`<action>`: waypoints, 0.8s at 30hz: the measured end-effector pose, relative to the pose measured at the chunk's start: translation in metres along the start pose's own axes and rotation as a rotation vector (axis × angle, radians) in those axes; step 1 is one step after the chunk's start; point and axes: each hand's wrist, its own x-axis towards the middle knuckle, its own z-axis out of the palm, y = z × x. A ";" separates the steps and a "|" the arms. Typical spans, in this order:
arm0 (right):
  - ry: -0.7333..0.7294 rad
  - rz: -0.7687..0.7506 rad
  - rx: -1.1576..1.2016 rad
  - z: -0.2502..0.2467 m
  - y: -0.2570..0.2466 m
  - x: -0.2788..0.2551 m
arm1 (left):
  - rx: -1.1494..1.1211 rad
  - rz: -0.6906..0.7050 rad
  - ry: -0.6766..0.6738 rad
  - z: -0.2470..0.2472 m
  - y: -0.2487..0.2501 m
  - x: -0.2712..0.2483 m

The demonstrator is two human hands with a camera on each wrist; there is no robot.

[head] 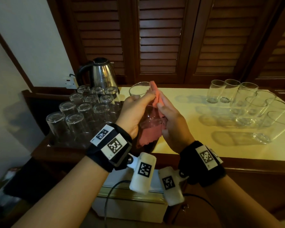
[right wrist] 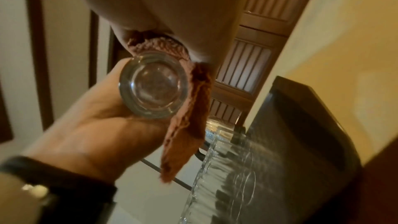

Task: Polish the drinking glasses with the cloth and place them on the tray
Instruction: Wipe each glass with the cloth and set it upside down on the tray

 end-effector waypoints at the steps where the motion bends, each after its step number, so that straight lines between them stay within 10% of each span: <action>1: 0.014 0.021 0.059 -0.002 0.002 -0.003 | 0.003 -0.013 -0.017 -0.001 0.000 0.001; 9: 0.206 0.124 0.342 -0.012 0.020 -0.009 | -0.057 -0.059 -0.020 -0.015 -0.009 0.005; 24: -0.021 0.013 -0.041 -0.003 0.021 -0.011 | -0.106 0.156 0.010 -0.060 -0.043 -0.026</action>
